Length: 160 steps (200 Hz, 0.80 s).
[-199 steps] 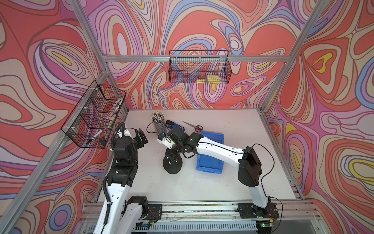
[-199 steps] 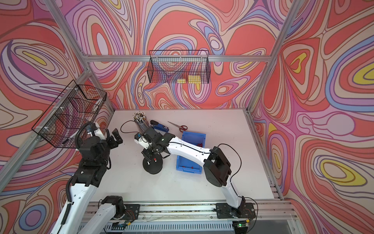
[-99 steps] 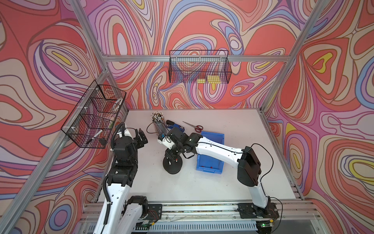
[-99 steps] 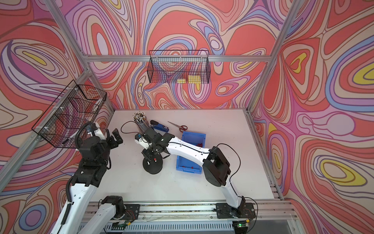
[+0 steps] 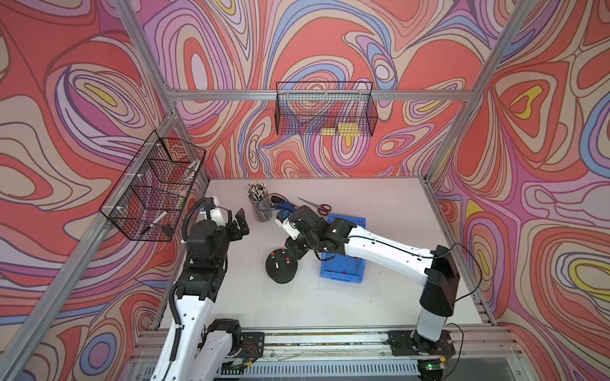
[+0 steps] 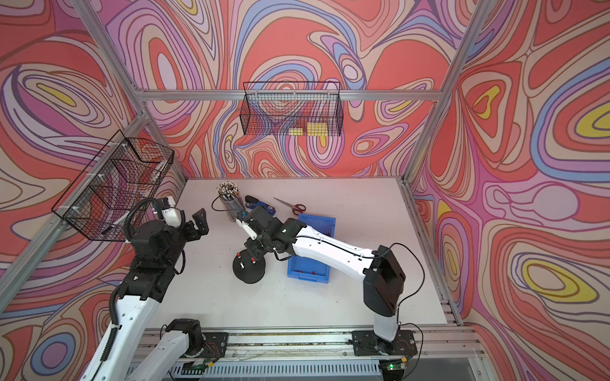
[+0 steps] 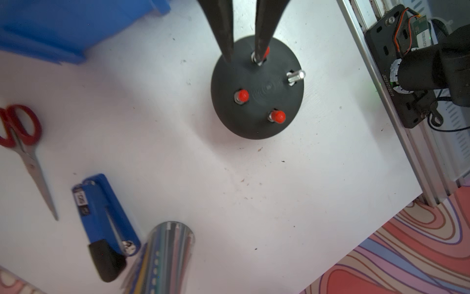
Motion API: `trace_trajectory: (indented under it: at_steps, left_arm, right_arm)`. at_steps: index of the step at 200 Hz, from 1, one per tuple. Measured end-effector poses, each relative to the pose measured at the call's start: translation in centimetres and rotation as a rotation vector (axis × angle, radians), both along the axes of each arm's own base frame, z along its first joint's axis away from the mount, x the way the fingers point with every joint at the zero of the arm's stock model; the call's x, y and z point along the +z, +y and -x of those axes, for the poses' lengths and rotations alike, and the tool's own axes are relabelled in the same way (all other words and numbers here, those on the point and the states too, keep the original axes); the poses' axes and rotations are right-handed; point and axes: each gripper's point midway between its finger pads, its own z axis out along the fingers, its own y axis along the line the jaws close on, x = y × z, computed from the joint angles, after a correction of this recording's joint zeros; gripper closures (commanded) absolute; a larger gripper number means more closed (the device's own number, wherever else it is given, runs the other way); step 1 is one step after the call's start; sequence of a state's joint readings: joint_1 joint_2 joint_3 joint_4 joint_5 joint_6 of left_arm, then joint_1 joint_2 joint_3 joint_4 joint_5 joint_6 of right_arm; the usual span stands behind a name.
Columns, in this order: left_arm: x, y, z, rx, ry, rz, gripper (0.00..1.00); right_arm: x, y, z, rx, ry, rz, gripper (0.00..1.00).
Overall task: Cover the protruding screws with screw protection sleeves
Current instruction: Attach the screw protection sleeve to the screw, then pick up the screw protection sleeve from the storage box.
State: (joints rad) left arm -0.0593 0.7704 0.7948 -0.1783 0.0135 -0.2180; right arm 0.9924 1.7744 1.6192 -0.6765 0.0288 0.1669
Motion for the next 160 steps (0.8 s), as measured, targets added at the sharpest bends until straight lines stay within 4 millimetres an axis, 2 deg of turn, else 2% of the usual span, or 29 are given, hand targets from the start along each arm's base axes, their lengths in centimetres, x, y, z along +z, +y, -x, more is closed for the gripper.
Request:
trace_trajectory:
  at_steps: [30,46,63,93,116,136,160]
  left_arm:
    - [-1.2,-5.9,-0.3,-0.282,0.045,0.039,0.11]
    - [-1.6,-8.5,0.1,-0.412,0.066,0.059,0.12]
    - [-1.6,-10.0,0.4,-0.499,0.078,0.079,0.12]
    - [-1.4,-11.0,0.8,-0.554,0.081,0.093,0.11]
    - [-1.2,-11.0,0.8,-0.555,0.082,0.091,0.11]
    - [-1.3,-10.9,0.9,-0.549,0.088,0.087,0.11]
    - [-1.5,-10.9,0.9,-0.544,0.094,0.082,0.1]
  right_arm:
    - [1.8,-5.6,-0.2,-0.196,-0.029,0.042,0.88]
    - [1.1,-8.6,-0.1,-0.302,-0.007,0.099,0.91]
    - [-0.5,-11.5,0.2,-0.41,0.032,0.187,0.92]
    - [-3.7,-16.5,0.8,-0.567,0.106,0.331,0.92]
    - [-5.3,-19.3,0.5,-0.657,0.148,0.38,0.89]
    - [-6.4,-20.6,-0.1,-0.7,0.173,0.408,0.87]
    - [-8.2,-20.7,-0.8,-0.713,0.195,0.447,0.84]
